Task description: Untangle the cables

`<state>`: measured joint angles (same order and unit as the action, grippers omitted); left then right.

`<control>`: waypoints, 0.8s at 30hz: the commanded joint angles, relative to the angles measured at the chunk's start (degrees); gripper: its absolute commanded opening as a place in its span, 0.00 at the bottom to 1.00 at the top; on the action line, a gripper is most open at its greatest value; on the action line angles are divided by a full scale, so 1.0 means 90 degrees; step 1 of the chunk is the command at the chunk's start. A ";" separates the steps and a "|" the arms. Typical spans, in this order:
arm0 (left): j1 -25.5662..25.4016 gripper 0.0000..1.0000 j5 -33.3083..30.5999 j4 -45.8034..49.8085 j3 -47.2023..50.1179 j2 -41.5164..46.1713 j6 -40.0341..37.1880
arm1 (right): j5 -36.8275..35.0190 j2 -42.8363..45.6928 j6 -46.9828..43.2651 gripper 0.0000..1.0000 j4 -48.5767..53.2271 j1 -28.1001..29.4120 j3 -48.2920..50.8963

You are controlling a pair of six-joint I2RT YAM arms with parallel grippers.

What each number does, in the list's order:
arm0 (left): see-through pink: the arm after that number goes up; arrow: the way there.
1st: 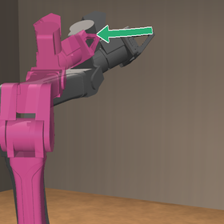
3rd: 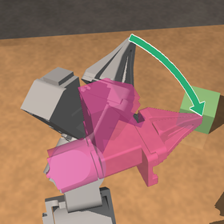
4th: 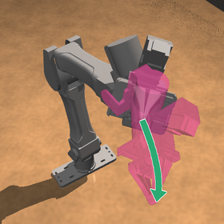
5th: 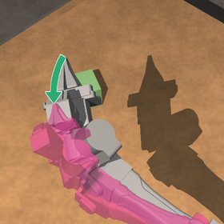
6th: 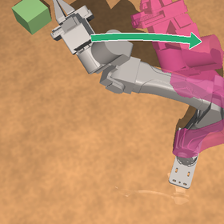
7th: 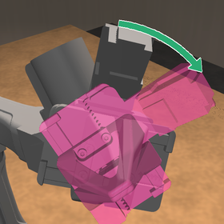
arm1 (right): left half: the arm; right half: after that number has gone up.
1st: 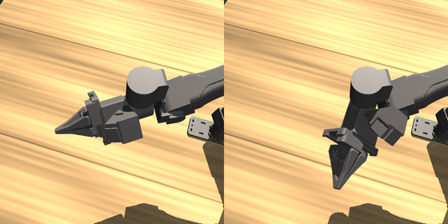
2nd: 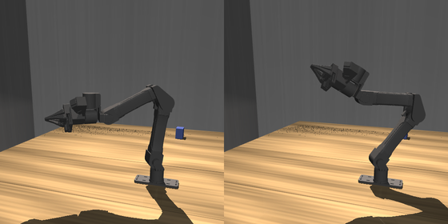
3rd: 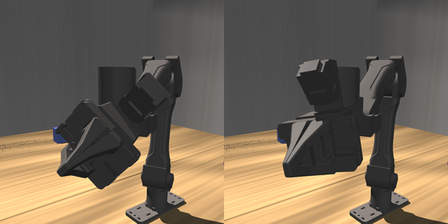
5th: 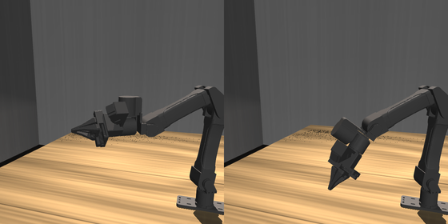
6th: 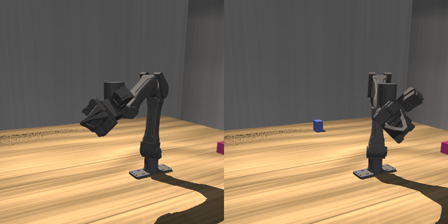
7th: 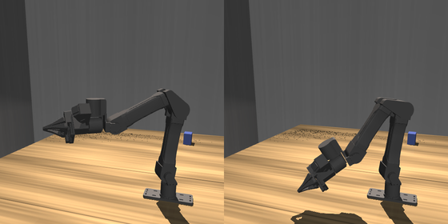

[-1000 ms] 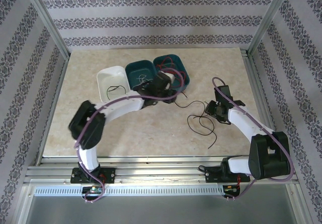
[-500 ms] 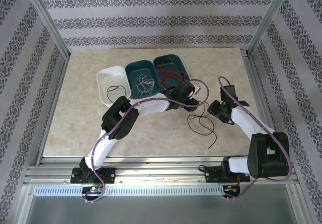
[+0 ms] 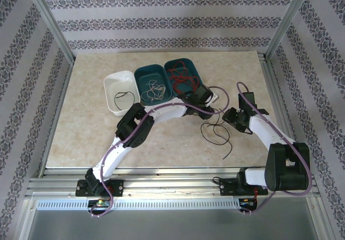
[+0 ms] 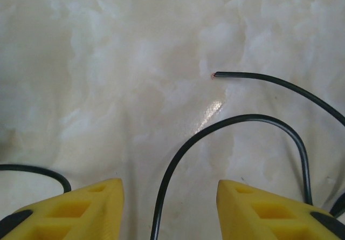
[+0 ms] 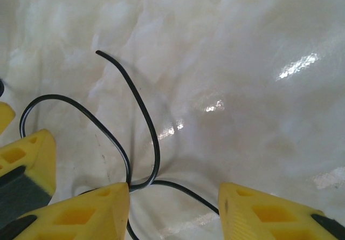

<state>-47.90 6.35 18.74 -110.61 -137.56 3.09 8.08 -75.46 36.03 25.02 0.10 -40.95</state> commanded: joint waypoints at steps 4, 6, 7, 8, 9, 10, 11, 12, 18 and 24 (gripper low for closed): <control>0.0023 0.48 -0.0110 0.0522 -0.0462 -0.0400 -0.0329 | 0.0272 -0.0159 0.0052 0.48 -0.0130 -0.0070 -0.0020; 0.0028 0.47 -0.0100 0.0575 -0.0526 -0.0474 -0.0333 | 0.0287 -0.0234 0.0050 0.47 -0.0154 -0.0065 -0.0030; 0.0029 0.47 -0.0092 0.0604 -0.0547 -0.0489 -0.0329 | 0.0304 -0.0261 0.0052 0.47 -0.0168 -0.0069 -0.0027; 0.0022 0.45 -0.0095 0.0621 -0.0561 -0.0497 -0.0322 | 0.0315 -0.0286 0.0056 0.47 -0.0185 -0.0072 -0.0019; 0.0028 0.43 -0.0099 0.0623 -0.0562 -0.0507 -0.0314 | 0.0320 -0.0311 0.0059 0.47 -0.0200 -0.0070 -0.0008; 0.0031 0.42 -0.0100 0.0625 -0.0562 -0.0507 -0.0314 | 0.0323 -0.0324 0.0067 0.47 -0.0219 -0.0070 -0.0003; 0.0029 0.39 -0.0098 0.0632 -0.0562 -0.0507 -0.0324 | 0.0320 -0.0343 0.0069 0.47 -0.0235 -0.0070 0.0002; 0.0029 0.33 -0.0084 0.0642 -0.0563 -0.0514 -0.0321 | 0.0337 -0.0362 0.0069 0.47 -0.0249 -0.0070 0.0007; 0.0029 0.13 0.0079 0.0692 -0.0527 -0.0471 -0.0227 | 0.0396 -0.0417 0.0069 0.47 -0.0289 -0.0075 0.0019; 0.0029 0.04 0.0112 0.0691 -0.0400 -0.0370 -0.0160 | 0.0440 -0.0471 0.0081 0.47 -0.0366 -0.0070 0.0048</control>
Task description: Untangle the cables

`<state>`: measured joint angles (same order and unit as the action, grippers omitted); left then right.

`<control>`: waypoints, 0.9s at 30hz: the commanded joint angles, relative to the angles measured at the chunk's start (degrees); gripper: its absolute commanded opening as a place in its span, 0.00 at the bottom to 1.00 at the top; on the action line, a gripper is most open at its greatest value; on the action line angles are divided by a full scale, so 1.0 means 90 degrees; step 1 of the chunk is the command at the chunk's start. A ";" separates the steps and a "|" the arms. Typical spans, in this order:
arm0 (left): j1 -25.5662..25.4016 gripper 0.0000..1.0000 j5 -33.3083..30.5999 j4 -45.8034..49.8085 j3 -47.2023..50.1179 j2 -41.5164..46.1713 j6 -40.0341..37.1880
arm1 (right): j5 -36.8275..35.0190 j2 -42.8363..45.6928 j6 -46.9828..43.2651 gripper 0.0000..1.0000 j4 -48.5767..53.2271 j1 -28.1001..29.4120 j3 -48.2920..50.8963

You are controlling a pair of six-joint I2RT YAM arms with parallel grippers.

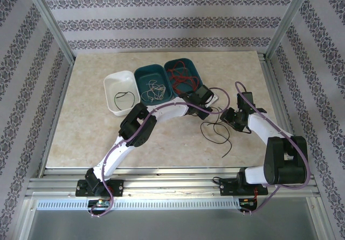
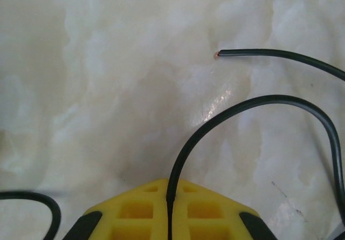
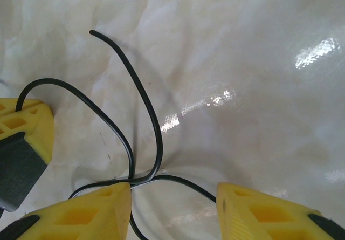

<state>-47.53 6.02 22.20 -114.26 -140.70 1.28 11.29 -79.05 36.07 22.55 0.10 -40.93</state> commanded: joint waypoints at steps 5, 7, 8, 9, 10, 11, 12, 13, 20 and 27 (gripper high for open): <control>-0.0014 0.00 0.0142 0.0183 0.0220 0.0113 0.0092 | 0.0081 -0.0178 0.0084 0.46 -0.0194 -0.0075 0.0088; -0.0012 0.00 0.0161 0.0161 0.0271 0.0134 0.0102 | 0.0113 -0.0276 0.0087 0.45 -0.0289 -0.0070 0.0077; -0.0012 0.00 0.0166 0.0161 0.0276 0.0131 0.0102 | 0.0136 -0.0334 0.0091 0.44 -0.0323 -0.0069 0.0058; -0.0012 0.00 0.0172 0.0163 0.0288 0.0131 0.0107 | 0.0156 -0.0421 0.0084 0.43 -0.0353 -0.0070 0.0034; -0.0018 0.00 0.0171 0.0161 0.0301 0.0136 0.0117 | 0.0194 -0.0499 0.0087 0.42 -0.0388 -0.0069 -0.0002; -0.0015 0.00 0.0163 0.0161 0.0304 0.0136 0.0121 | 0.0230 -0.0560 0.0097 0.41 -0.0426 -0.0070 -0.0036; -0.0013 0.00 0.0170 0.0161 0.0316 0.0147 0.0123 | 0.0259 -0.0637 0.0102 0.40 -0.0478 -0.0070 -0.0059; -0.0014 0.00 0.0171 0.0161 0.0328 0.0155 0.0131 | 0.0301 -0.0708 0.0131 0.39 -0.0524 -0.0071 -0.0071; -0.0013 0.00 0.0229 0.0096 0.0380 0.0237 0.0197 | 0.0564 -0.1013 0.0255 0.29 -0.0855 -0.0053 -0.0060; -0.0012 0.00 0.0177 -0.0022 0.0531 0.0362 0.0307 | 0.0547 -0.0951 0.0271 0.07 -0.0880 -0.0068 -0.0033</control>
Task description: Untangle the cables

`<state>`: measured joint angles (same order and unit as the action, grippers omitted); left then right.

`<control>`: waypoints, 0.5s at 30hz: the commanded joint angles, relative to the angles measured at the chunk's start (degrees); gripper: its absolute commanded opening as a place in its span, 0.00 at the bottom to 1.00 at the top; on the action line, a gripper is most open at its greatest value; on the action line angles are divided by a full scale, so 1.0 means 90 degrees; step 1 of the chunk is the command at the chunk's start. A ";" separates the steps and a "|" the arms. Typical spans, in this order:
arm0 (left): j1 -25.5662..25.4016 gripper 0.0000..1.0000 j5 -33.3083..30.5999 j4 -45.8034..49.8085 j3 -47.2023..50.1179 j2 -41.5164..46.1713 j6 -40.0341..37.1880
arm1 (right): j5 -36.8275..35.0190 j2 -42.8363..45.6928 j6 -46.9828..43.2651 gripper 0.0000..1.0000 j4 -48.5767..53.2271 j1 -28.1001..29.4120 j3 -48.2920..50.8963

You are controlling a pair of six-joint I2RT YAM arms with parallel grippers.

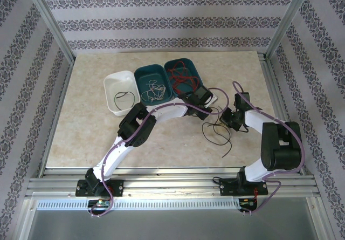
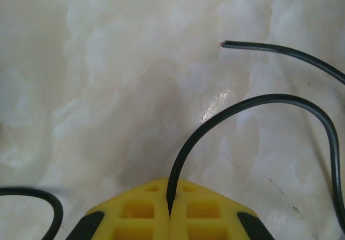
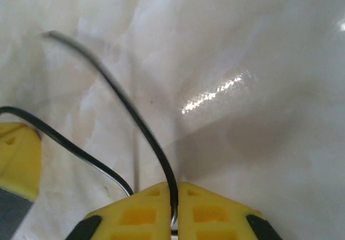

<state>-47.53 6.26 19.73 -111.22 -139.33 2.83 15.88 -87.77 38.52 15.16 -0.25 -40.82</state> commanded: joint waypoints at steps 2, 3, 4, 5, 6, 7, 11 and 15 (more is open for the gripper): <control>-0.0017 0.00 0.0040 0.0249 0.0252 0.0278 0.0148 | -0.0100 0.0100 -0.0024 0.03 0.0055 -0.0031 -0.0061; -0.0013 0.00 -0.0050 0.0250 0.0301 0.0321 0.0167 | -0.0178 0.0170 -0.0049 0.01 0.0126 -0.0031 -0.0072; -0.0017 0.00 -0.0117 0.0241 0.0367 0.0395 0.0174 | -0.0265 0.0253 -0.0066 0.00 0.0200 -0.0031 -0.0083; -0.0012 0.00 -0.0155 0.0193 0.0465 0.0477 0.0183 | -0.0329 0.0328 -0.0083 0.00 0.0258 -0.0038 -0.0080; -0.0014 0.00 -0.0188 0.0114 0.0581 0.0595 0.0204 | -0.0411 0.0430 -0.0108 0.00 0.0319 -0.0036 -0.0074; -0.0013 0.00 -0.0207 0.0026 0.0717 0.0732 0.0213 | -0.0478 0.0530 -0.0125 0.00 0.0371 -0.0034 -0.0063; -0.0013 0.00 -0.0225 -0.0258 0.1139 0.1257 0.0272 | -0.0694 0.0891 -0.0181 0.00 0.0569 -0.0040 -0.0046; -0.0015 0.00 -0.0272 -0.0400 0.1450 0.1756 0.0314 | -0.0865 0.1211 -0.0207 0.00 0.0705 -0.0050 -0.0054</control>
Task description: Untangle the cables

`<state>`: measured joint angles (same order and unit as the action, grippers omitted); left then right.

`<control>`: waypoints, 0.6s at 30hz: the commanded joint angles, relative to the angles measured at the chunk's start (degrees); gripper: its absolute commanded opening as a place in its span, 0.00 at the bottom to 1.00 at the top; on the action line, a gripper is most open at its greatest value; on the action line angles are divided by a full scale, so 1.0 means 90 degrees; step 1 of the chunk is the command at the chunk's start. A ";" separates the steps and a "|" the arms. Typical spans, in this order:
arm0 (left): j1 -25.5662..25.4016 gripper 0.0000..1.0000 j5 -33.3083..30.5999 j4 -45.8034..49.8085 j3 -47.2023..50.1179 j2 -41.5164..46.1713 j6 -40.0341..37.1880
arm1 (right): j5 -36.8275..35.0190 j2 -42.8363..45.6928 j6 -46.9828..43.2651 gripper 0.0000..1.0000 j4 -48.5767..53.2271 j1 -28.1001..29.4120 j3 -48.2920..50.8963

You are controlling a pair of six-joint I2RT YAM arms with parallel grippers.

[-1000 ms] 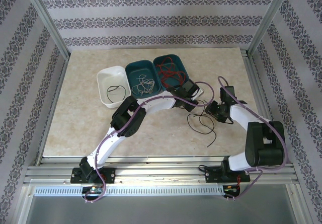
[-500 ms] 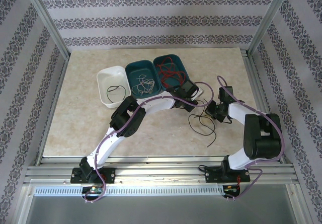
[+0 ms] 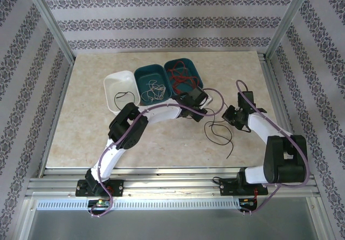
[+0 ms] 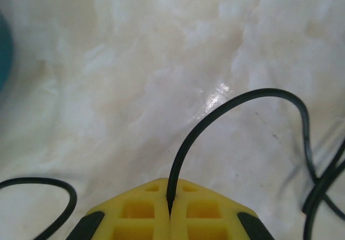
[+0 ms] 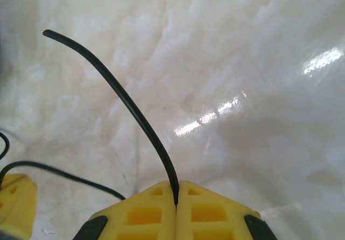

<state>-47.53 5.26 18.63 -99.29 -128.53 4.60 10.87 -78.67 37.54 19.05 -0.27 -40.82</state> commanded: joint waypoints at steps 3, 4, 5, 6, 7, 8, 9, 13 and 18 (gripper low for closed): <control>-0.0019 0.00 -0.0192 -0.0385 0.0317 0.0905 0.0161 | -0.0423 0.0378 -0.0117 0.00 0.0339 -0.0056 -0.0050; -0.0022 0.00 -0.0177 -0.0465 0.0391 0.1030 0.0175 | -0.0446 0.0424 -0.0111 0.00 0.0358 -0.0058 -0.0054; -0.0020 0.00 -0.0170 -0.0522 0.0464 0.1114 0.0178 | -0.0465 0.0449 -0.0117 0.00 0.0364 -0.0056 -0.0045; -0.0020 0.00 -0.0147 -0.0569 0.0519 0.1204 0.0158 | -0.0476 0.0460 -0.0110 0.00 0.0366 -0.0053 -0.0045; -0.0014 0.00 -0.0110 -0.0569 0.0524 0.1266 0.0144 | -0.0476 0.0460 -0.0111 0.00 0.0365 -0.0057 -0.0041; -0.0017 0.00 -0.0101 -0.0544 0.0533 0.1314 0.0139 | -0.0476 0.0446 -0.0102 0.00 0.0353 -0.0058 -0.0040; -0.0014 0.00 -0.0071 -0.0510 0.0533 0.1362 0.0135 | -0.0466 0.0424 -0.0100 0.00 0.0354 -0.0061 -0.0043; -0.0020 0.00 -0.0104 -0.0512 0.0617 0.1629 0.0131 | -0.0457 0.0406 -0.0096 0.00 0.0397 -0.0066 -0.0070; -0.0013 0.00 -0.0271 -0.0610 0.0894 0.2111 0.0078 | -0.0590 0.0632 -0.0186 0.00 0.0628 -0.0072 -0.0236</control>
<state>-47.57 4.16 14.98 -92.36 -113.89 5.19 7.81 -75.09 37.10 22.35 -0.27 -40.93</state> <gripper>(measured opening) 0.047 0.064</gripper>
